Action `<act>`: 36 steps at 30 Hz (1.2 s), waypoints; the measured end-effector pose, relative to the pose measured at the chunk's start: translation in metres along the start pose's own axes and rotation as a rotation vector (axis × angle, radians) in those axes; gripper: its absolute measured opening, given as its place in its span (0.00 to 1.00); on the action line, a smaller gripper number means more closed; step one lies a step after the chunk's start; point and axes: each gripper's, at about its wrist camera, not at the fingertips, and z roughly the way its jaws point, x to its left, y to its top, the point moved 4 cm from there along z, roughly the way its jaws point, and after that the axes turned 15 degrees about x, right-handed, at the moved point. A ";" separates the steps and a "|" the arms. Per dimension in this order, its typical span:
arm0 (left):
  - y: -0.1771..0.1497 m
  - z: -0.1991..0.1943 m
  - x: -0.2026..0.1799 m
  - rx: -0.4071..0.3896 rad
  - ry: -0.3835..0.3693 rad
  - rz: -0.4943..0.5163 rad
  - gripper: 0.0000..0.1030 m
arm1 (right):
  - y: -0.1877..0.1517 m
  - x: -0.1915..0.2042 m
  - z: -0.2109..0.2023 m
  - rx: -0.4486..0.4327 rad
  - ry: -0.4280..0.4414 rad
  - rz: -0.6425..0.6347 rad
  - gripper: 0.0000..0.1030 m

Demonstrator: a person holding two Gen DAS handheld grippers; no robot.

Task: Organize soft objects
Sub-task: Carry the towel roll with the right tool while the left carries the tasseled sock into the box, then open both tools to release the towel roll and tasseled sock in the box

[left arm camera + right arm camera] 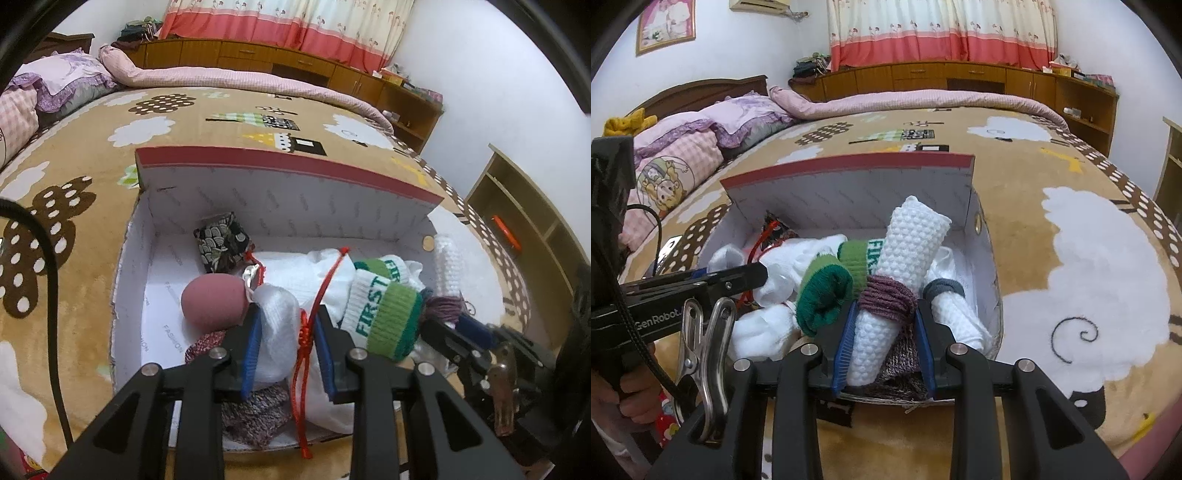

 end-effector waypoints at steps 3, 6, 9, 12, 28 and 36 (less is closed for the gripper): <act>-0.001 0.000 -0.002 -0.005 0.011 0.009 0.29 | 0.000 -0.001 0.002 0.008 0.003 0.010 0.31; -0.002 -0.002 -0.004 -0.005 0.020 0.016 0.37 | 0.000 -0.001 0.001 0.007 0.004 0.014 0.34; -0.002 -0.004 -0.005 -0.004 0.025 0.016 0.47 | 0.000 0.000 -0.001 -0.001 0.004 0.014 0.38; -0.002 -0.009 -0.006 -0.012 0.036 0.015 0.54 | -0.001 0.001 -0.006 -0.016 0.001 0.015 0.42; -0.016 -0.040 -0.008 -0.051 0.094 0.013 0.68 | -0.011 0.013 -0.044 -0.109 0.009 0.010 0.51; -0.035 -0.055 -0.007 -0.057 0.128 0.000 0.68 | -0.027 0.022 -0.060 -0.125 0.023 0.025 0.52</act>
